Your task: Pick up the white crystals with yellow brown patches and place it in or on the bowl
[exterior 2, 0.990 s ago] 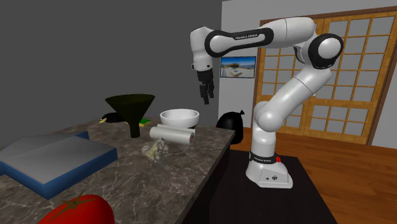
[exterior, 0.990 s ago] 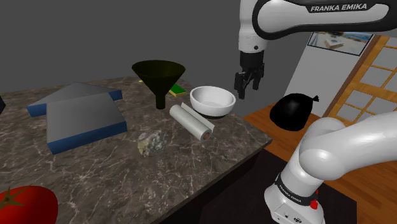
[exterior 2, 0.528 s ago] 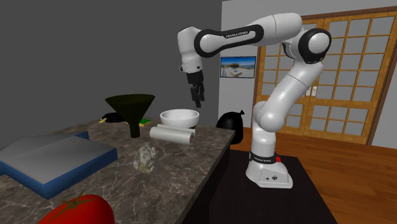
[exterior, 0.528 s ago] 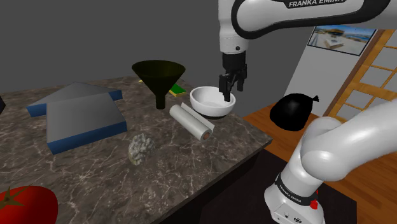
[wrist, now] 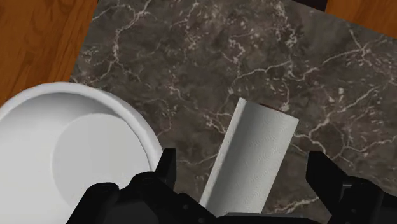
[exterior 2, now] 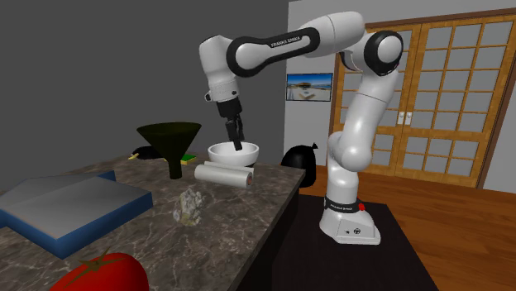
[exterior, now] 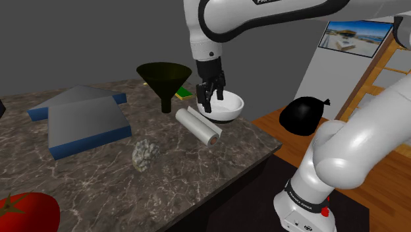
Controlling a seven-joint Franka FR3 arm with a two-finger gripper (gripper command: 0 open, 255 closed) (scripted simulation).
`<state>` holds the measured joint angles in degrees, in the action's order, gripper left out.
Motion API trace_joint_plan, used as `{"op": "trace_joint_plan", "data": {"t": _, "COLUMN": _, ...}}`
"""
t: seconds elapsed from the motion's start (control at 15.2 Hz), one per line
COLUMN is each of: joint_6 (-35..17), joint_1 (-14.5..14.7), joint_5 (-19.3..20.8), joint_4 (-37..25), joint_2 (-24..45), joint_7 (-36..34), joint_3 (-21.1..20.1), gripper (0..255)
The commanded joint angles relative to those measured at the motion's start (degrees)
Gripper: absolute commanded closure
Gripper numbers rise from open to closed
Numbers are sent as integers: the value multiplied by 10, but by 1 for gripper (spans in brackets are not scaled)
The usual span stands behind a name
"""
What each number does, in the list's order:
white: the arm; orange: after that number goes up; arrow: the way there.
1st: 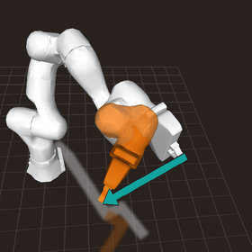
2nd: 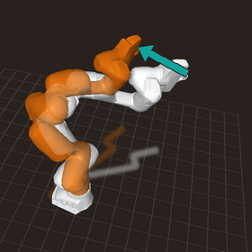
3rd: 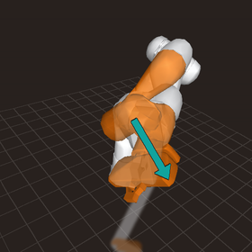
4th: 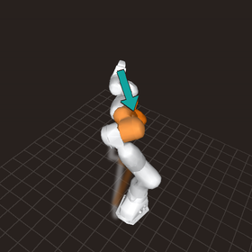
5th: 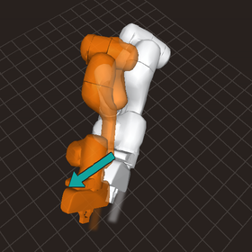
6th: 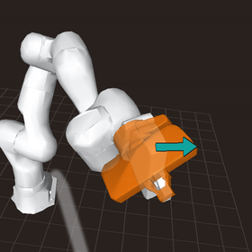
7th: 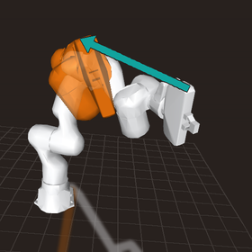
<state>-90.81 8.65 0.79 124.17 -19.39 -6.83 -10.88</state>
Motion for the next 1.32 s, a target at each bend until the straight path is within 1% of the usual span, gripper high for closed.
{"op": "trace_joint_plan", "data": {"t": 0.0, "joint_6": 1, "joint_1": 12, "joint_5": -6, "joint_4": -28, "joint_2": 34, "joint_7": 2, "joint_3": -14, "gripper": 0}}
{"op": "trace_joint_plan", "data": {"t": 0.46, "joint_6": 17, "joint_1": 51, "joint_5": -13, "joint_4": -144, "joint_2": 160, "joint_7": 6, "joint_3": -61, "gripper": 0}}
{"op": "trace_joint_plan", "data": {"t": 0.92, "joint_6": 51, "joint_1": 99, "joint_5": -3, "joint_4": -281, "joint_2": 289, "joint_7": 6, "joint_3": -105, "gripper": 0}}
{"op": "trace_joint_plan", "data": {"t": 0.99, "joint_6": 51, "joint_1": 99, "joint_5": -3, "joint_4": -282, "joint_2": 290, "joint_7": 6, "joint_3": -105, "gripper": 0}}
{"op": "trace_joint_plan", "data": {"t": 1.25, "joint_6": 18, "joint_1": 98, "joint_5": -6, "joint_4": -239, "joint_2": 280, "joint_7": 9, "joint_3": -105, "gripper": 0}}
